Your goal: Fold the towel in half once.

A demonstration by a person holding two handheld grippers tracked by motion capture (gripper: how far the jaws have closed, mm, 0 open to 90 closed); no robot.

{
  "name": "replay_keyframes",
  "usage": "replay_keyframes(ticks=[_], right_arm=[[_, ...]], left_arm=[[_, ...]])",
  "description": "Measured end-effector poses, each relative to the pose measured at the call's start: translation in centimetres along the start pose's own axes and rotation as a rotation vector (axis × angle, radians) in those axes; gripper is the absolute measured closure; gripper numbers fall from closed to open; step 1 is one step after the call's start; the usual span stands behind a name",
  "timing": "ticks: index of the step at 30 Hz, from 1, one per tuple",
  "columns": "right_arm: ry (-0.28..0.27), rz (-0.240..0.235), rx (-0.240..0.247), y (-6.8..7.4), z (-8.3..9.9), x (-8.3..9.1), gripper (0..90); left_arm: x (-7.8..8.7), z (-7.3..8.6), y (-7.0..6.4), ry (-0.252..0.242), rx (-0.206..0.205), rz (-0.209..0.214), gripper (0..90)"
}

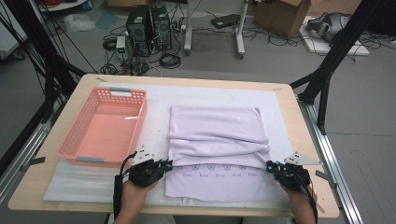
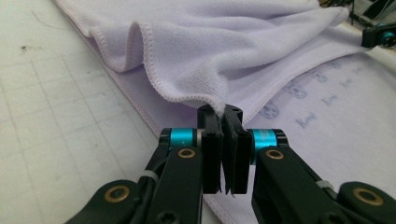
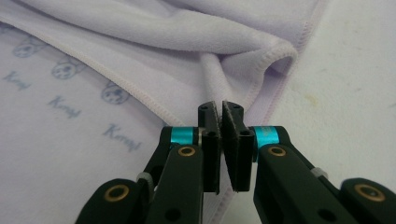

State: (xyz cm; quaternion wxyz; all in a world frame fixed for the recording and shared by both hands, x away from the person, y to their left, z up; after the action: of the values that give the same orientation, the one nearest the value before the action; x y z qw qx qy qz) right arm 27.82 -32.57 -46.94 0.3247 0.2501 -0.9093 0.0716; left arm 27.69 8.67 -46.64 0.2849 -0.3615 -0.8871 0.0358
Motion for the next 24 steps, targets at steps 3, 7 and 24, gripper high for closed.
replay_keyframes(ticks=[3, 7, 24], right_arm=[[-0.013, -0.003, -0.004, 0.3, 0.3, 0.9, 86.1], [-0.022, -0.008, -0.014, 0.6, 0.9, 2.0, 86.1], [-0.002, -0.028, -0.002, 2.8, 4.0, 5.2, 86.0]], left_arm=[[0.7, 0.6, -0.4, -0.01, 0.019, 0.019, 86.4], [1.7, 1.2, -1.4, -0.014, 0.006, 0.034, 86.4], [4.2, 4.5, -4.1, -0.028, 0.025, 0.016, 86.3]])
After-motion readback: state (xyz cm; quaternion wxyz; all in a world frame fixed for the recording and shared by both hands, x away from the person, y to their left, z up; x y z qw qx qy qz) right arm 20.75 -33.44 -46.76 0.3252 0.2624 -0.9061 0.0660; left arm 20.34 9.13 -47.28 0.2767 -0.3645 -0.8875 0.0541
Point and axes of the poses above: each handheld gripper's, and its own axes: x roughly backward along the jaws, z roughly out of its underside, y roughly to its left, the point moved 5 cm from there along -x, roughly forward along the jaws, and after that the axes turned 1 degree about y, right-handed, at the moved point
